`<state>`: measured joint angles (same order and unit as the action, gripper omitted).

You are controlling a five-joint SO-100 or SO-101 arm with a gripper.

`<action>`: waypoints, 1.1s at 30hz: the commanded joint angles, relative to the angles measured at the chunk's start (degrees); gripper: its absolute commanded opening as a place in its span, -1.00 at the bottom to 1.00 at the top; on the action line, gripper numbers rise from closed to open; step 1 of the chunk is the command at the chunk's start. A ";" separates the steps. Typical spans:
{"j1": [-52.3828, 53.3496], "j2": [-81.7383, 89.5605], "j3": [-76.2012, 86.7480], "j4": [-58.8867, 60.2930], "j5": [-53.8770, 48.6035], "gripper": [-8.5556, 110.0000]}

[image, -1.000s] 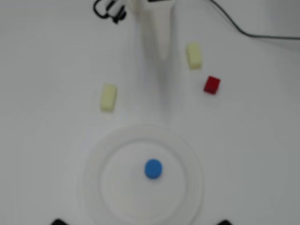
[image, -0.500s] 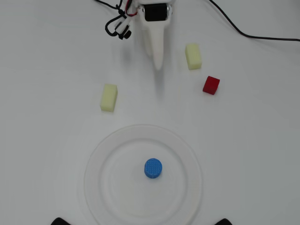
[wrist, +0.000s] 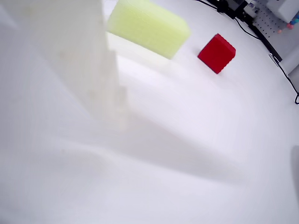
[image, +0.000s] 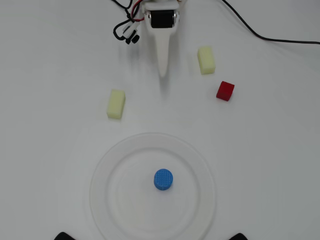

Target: Grasp a blue block and put it in the dish.

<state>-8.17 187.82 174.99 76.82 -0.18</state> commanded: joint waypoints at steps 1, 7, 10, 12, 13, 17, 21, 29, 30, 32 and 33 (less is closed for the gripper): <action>-0.44 9.84 4.13 4.57 0.18 -0.85; -0.97 9.84 5.89 4.31 -1.32 -0.85; -2.72 9.84 5.89 4.39 -3.16 -0.85; -2.99 9.93 5.89 4.39 -3.43 -0.85; -2.99 9.93 5.89 4.39 -3.34 -0.85; -2.46 9.93 5.89 4.39 -2.37 -0.85; -2.55 9.93 5.89 4.39 -2.46 -0.85; -2.55 9.93 5.89 4.39 -2.46 -0.85; -2.55 9.93 5.89 4.39 -2.46 -0.85; -2.55 9.93 5.89 4.39 -2.46 -0.85; -2.55 9.93 5.89 4.39 -2.46 -0.85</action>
<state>-10.55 187.82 175.61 77.26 -2.64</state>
